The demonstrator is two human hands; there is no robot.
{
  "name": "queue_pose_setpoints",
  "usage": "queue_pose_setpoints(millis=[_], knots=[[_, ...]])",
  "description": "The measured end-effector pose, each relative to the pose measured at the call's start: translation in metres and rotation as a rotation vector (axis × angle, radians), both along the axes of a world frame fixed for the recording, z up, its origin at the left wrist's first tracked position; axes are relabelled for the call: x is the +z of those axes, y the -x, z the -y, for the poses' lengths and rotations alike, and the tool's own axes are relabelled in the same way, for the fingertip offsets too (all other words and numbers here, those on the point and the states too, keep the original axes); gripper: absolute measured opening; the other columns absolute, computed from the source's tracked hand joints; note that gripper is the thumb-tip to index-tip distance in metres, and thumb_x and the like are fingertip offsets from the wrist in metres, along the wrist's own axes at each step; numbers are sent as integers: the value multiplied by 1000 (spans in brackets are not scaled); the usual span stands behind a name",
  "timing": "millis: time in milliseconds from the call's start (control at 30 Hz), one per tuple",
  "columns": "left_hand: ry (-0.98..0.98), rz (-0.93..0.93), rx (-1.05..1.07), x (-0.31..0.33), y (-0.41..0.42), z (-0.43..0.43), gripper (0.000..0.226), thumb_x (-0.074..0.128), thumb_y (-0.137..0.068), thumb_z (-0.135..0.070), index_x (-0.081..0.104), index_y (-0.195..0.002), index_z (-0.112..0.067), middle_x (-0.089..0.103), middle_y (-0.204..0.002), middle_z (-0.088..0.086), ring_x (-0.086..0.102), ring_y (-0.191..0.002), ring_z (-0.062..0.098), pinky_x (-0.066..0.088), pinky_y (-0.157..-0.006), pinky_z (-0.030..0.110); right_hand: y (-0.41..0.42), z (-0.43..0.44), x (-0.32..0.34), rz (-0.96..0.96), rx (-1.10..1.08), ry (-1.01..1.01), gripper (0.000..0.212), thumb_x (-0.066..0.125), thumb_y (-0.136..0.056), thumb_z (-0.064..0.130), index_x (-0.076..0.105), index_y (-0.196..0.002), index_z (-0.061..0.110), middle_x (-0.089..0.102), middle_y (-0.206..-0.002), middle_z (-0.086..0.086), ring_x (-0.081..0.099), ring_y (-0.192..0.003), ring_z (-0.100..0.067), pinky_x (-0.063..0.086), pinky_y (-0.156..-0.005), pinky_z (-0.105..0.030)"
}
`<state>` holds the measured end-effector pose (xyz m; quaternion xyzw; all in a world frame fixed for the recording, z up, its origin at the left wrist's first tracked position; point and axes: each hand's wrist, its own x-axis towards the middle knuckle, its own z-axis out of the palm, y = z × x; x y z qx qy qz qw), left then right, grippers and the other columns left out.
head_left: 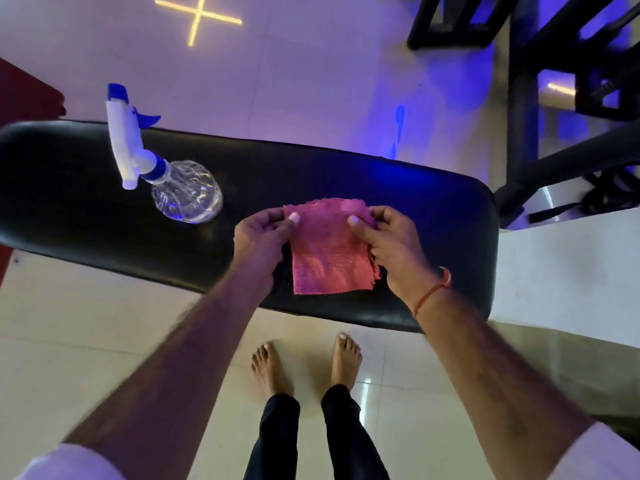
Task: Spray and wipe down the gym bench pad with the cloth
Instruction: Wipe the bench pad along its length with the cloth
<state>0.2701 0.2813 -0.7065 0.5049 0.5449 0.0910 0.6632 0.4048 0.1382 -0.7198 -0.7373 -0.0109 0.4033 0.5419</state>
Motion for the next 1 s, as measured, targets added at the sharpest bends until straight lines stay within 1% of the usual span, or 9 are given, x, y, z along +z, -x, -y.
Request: queue_pose_setpoints(millis=[100, 233, 367, 533, 600, 667, 767, 867, 1000], knots=[[10, 152, 5, 16, -6, -13, 7, 69, -99, -18, 74, -96, -22, 71, -76, -15, 60, -65, -4, 46, -57, 17, -16, -10, 18, 43, 67, -129, 18, 80, -92, 26, 71, -107, 27, 80, -98, 7, 75, -88, -6, 56, -67, -16], [-88, 327, 3, 27, -2, -24, 11, 64, -101, -15, 73, -97, -20, 75, -79, -12, 65, -77, 5, 49, -64, 17, -26, -17, 35, 61, 132, -206, 20, 67, -94, 52, 75, -100, 35, 78, -111, 5, 73, -103, -14, 58, -78, -22], [-102, 218, -56, 4, 26, -5, 7, 71, -96, -10, 77, -100, -12, 76, -93, 4, 66, -90, 12, 51, -88, 29, -13, -1, 25, 150, 250, -107, 39, 62, -100, 48, 73, -97, 11, 78, -87, -6, 73, -87, -15, 58, -82, -23], [-325, -26, -277, -24, 55, 22, 12, 83, -85, -11, 82, -91, -21, 77, -88, -12, 66, -84, -5, 45, -81, 15, 5, 17, 6, 541, 398, 214, 27, 65, -102, 39, 70, -95, 14, 74, -83, 3, 72, -78, -11, 57, -71, -31], [-410, 4, -326, -25, 60, 29, 17, 84, -83, -11, 81, -89, -27, 78, -91, -17, 68, -91, -5, 45, -80, 9, 16, 9, 1, 750, 383, 202, 24, 63, -104, 38, 70, -107, 15, 70, -100, 1, 68, -90, -14, 59, -72, -37], [-495, 5, -296, -22, 65, 32, 7, 82, -88, -20, 81, -93, -25, 77, -98, -14, 69, -97, 3, 51, -85, 20, 27, -14, -8, 863, 434, 115, 36, 57, -105, 40, 64, -131, 15, 62, -128, -6, 61, -118, -21, 60, -88, -40], [-778, -217, -251, -29, 79, 27, 25, 68, -96, -40, 74, -110, -20, 71, -119, -6, 63, -112, 21, 48, -95, 39, 45, -55, -32, 899, 760, 237, 62, 36, -110, 52, 28, -165, 26, 21, -173, -11, 18, -161, -33, 29, -127, -50], [-935, -472, -370, -41, 97, 13, 52, 67, -97, -49, 61, -140, -21, 52, -152, 3, 44, -141, 28, 36, -110, 46, 67, -57, -57, 1141, 1028, 497, 65, 18, -110, 59, -1, -168, 35, -8, -177, -5, -9, -163, -36, 3, -130, -61], [-999, -492, -599, -56, 117, -1, 68, 59, -99, -53, 46, -157, -20, 35, -167, 10, 31, -154, 35, 31, -120, 53, 65, -11, -62, 1224, 1147, 433, 65, 20, -109, 57, 3, -168, 36, -2, -178, -3, -2, -163, -36, 13, -128, -64]])
